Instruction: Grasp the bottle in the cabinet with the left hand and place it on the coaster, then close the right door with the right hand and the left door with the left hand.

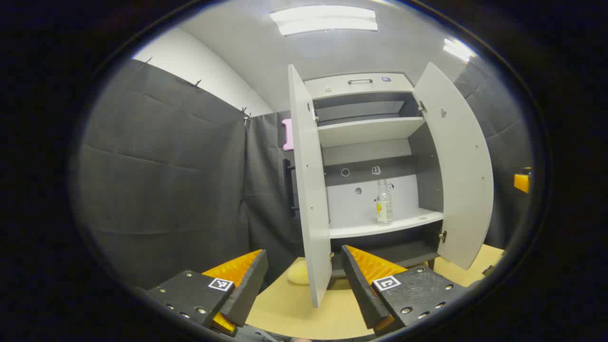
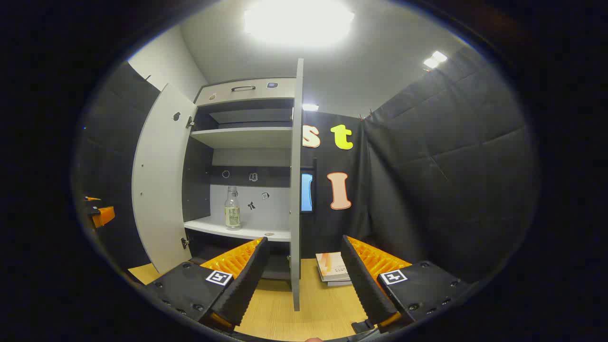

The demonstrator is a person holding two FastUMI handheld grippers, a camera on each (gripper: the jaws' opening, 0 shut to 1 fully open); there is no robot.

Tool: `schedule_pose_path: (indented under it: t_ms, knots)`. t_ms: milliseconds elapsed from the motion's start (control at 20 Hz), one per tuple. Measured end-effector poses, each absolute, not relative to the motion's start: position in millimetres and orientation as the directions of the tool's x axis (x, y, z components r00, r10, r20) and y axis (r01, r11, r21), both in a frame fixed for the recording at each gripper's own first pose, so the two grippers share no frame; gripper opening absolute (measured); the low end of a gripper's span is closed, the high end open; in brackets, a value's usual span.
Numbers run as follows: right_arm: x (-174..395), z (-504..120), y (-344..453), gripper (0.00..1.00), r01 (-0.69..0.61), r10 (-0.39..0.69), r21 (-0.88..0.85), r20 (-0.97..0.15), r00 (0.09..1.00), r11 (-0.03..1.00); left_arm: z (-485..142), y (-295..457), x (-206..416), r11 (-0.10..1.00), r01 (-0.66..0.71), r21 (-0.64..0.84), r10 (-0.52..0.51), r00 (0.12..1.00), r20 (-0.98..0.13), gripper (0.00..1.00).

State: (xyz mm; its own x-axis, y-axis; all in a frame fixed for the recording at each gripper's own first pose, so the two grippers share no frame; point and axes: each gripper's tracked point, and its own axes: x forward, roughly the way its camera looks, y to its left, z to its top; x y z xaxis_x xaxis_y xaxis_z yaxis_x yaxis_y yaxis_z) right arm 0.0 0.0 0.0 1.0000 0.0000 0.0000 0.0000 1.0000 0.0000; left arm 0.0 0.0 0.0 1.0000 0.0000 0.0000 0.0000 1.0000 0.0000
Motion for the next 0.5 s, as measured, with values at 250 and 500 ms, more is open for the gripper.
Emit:
schedule_pose_path:
  t_ms: [250, 500]
  knots:
    - [3.2, -3.6, -3.8, 0.97, -0.005, 0.005, 0.01, -0.005, 1.0, 1.0, 0.4, -3.4, -1.2, 1.0, -0.008, 0.007, 0.008, 1.0, 0.0, 0.9]
    - [5.7, -6.8, -8.9, 0.97, -0.004, 0.004, 0.011, -0.005, 1.0, 1.0, 3.0, -11.3, 1.6, 1.0, -0.005, 0.007, 0.005, 1.0, 0.006, 0.89]
